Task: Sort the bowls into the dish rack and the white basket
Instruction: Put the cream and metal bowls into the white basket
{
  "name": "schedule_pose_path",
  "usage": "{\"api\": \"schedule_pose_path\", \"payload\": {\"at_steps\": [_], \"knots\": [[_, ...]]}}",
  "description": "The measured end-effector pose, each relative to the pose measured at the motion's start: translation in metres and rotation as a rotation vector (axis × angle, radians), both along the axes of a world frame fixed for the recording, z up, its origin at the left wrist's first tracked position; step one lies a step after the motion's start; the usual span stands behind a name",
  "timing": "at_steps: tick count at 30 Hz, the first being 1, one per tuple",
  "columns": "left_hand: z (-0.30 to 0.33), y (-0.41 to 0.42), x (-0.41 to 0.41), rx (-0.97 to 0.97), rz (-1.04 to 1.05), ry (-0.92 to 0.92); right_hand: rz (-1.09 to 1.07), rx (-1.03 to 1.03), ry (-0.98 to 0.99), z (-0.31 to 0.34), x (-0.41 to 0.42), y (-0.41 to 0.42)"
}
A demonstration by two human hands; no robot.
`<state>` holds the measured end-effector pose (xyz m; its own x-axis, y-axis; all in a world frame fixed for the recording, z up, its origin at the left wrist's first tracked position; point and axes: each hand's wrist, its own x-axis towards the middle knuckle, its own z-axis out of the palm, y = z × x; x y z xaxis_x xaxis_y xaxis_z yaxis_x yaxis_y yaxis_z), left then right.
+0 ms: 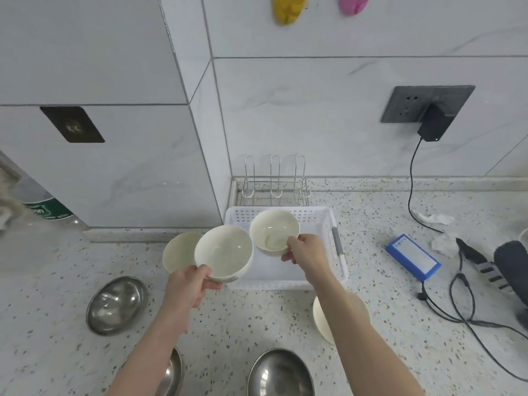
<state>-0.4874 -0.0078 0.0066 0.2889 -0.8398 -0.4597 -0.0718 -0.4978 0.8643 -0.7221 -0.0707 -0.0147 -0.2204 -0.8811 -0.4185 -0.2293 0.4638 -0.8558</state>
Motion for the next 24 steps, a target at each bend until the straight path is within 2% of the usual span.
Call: {"api": "schedule_pose_path", "payload": {"at_steps": [7,11,24], "knots": [[-0.006,-0.013,0.001,0.001,0.065,-0.011,0.196,0.133,0.033,-0.03,0.013,-0.045],[-0.006,-0.019,0.001,0.005,0.077,-0.013,0.221,0.183,-0.021,-0.041,0.017,-0.056],[-0.012,-0.035,-0.011,0.017,0.026,-0.04,0.254,0.117,-0.148,-0.055,0.014,-0.055]]}}
